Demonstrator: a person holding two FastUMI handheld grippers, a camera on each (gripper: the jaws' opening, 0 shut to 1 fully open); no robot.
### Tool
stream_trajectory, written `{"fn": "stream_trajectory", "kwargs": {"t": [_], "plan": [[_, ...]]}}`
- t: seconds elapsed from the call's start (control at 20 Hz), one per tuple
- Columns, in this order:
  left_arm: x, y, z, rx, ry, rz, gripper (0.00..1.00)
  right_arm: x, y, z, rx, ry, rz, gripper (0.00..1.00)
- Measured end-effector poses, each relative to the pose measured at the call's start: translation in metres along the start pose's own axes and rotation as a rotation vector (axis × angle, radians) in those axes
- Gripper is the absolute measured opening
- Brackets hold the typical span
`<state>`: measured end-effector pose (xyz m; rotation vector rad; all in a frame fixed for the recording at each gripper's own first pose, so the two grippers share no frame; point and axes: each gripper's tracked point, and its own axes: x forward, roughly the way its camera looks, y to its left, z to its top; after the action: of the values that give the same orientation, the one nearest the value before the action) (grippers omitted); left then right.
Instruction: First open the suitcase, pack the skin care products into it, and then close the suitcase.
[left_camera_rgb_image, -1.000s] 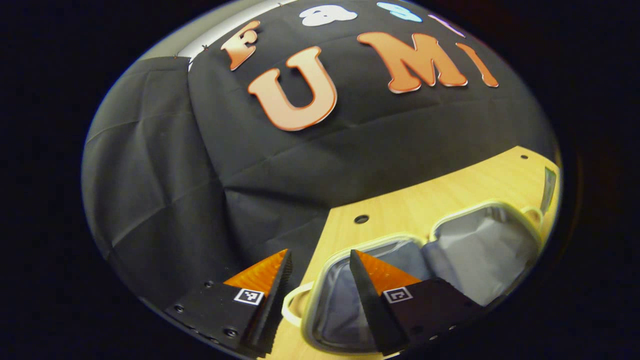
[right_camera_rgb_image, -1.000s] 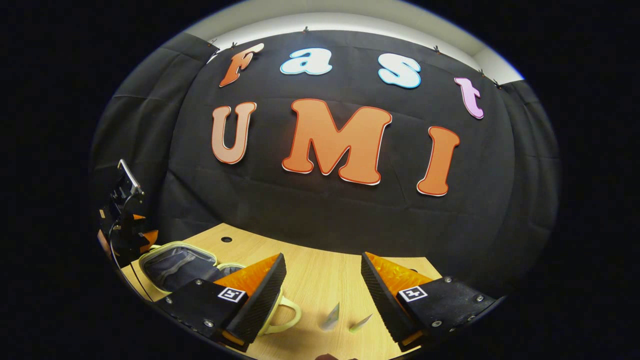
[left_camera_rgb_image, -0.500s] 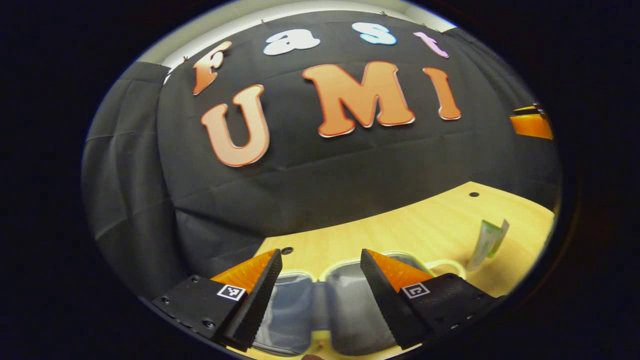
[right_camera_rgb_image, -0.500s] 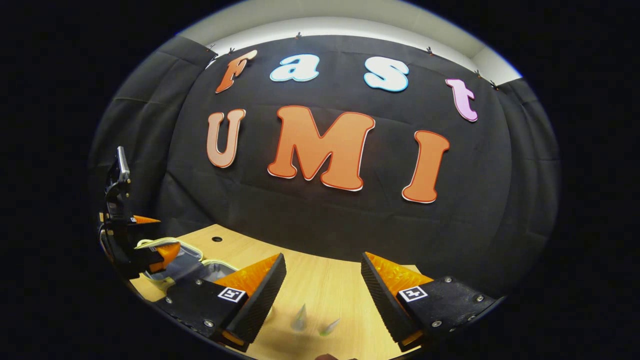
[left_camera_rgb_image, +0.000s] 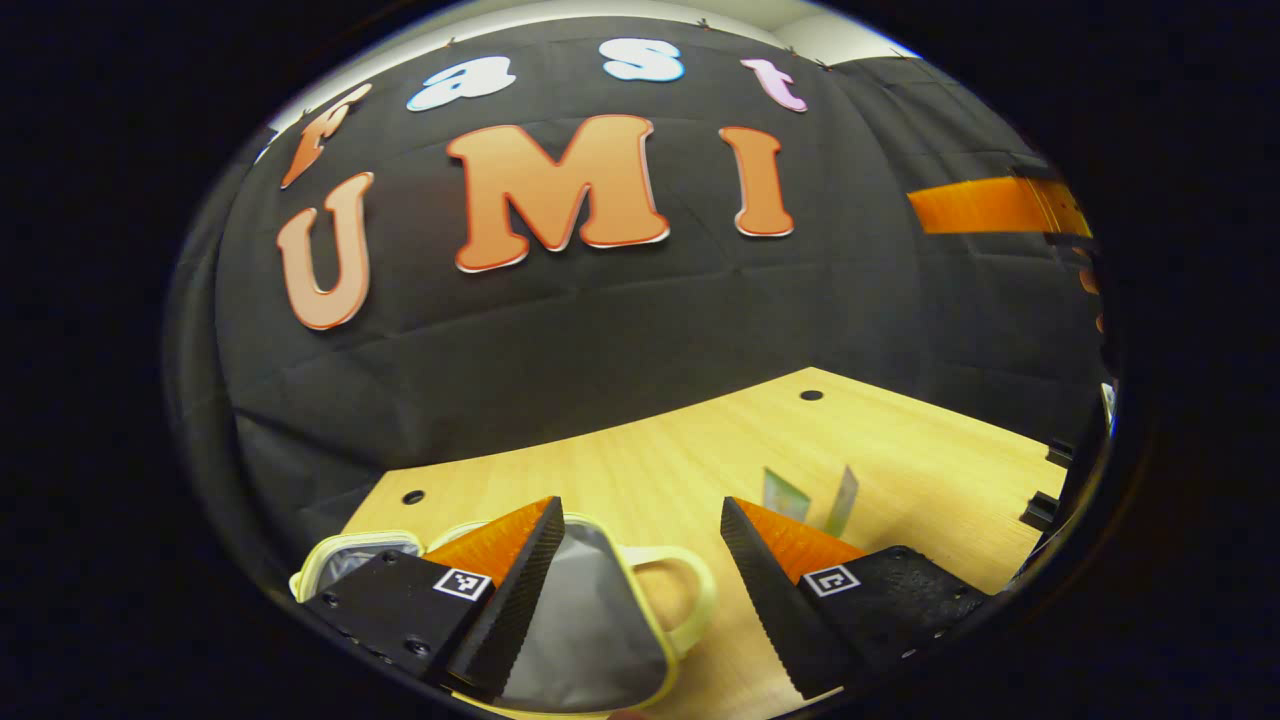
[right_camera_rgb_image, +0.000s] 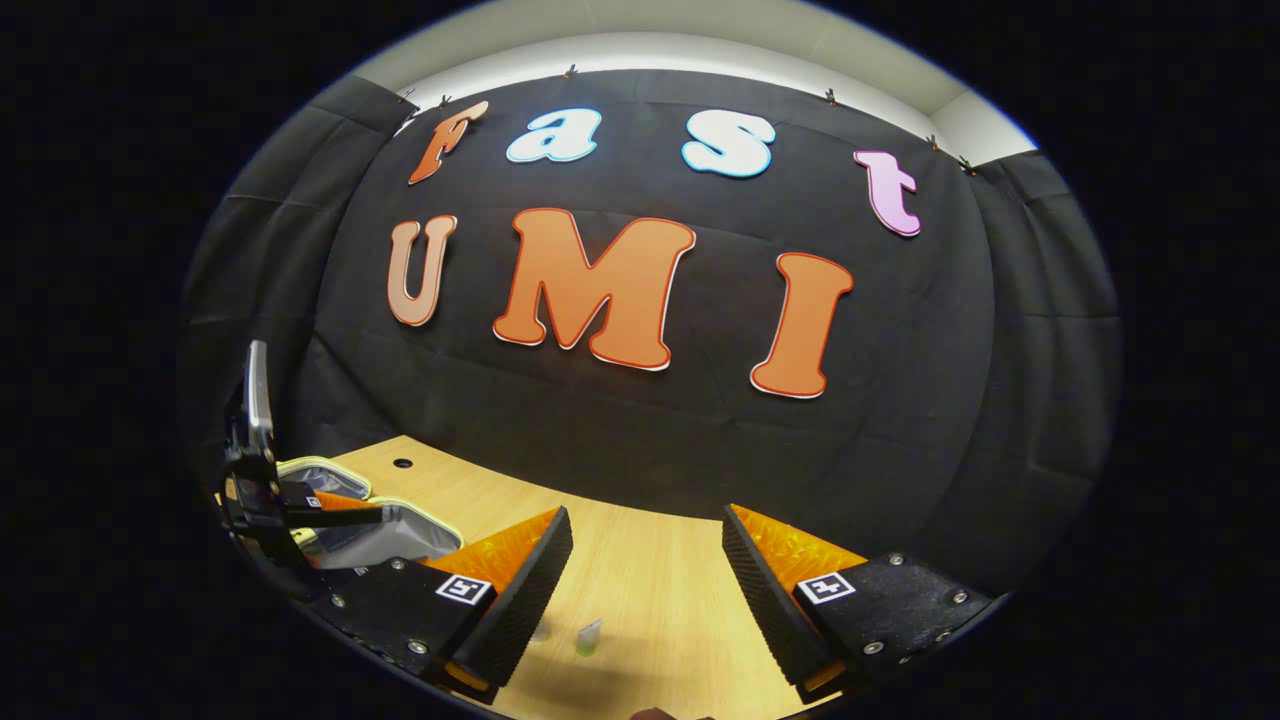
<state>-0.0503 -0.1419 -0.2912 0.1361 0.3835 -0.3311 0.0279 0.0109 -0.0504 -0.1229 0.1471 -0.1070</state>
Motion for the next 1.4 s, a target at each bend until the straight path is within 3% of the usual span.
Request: {"fn": "stream_trajectory", "kwargs": {"t": [0.15,0.5,0.65,0.7,0.85,0.95,1.1,1.15,1.4], "plan": [[0.020,-0.045,-0.018,0.002,0.036,-0.074,0.97,-0.008,-0.018,-0.006,-0.016,0.014,-0.024,0.95],[0.065,-0.094,-0.064,0.025,0.136,-0.137,0.96,-0.019,-0.051,-0.015,-0.030,0.040,-0.081,0.96],[0.087,-0.106,-0.089,-0.003,0.197,-0.142,0.88,-0.024,-0.062,-0.021,-0.037,0.059,-0.104,0.96],[0.094,-0.110,-0.095,-0.015,0.213,-0.146,0.80,-0.024,-0.066,-0.023,-0.042,0.065,-0.108,0.95],[0.107,-0.119,-0.108,-0.051,0.240,-0.153,0.76,-0.026,-0.070,-0.030,-0.043,0.083,-0.111,0.96],[0.110,-0.122,-0.113,-0.054,0.259,-0.157,0.51,-0.026,-0.071,-0.034,-0.039,0.092,-0.106,0.96],[0.109,-0.120,-0.106,-0.084,0.261,-0.166,0.43,-0.023,-0.072,-0.043,-0.026,0.104,-0.097,0.96],[0.108,-0.117,-0.105,-0.083,0.258,-0.159,0.36,-0.022,-0.071,-0.046,-0.019,0.109,-0.092,0.95],[0.093,-0.103,-0.064,-0.101,0.192,-0.137,0.36,-0.011,-0.061,-0.067,-0.002,0.135,-0.039,0.96]]}}
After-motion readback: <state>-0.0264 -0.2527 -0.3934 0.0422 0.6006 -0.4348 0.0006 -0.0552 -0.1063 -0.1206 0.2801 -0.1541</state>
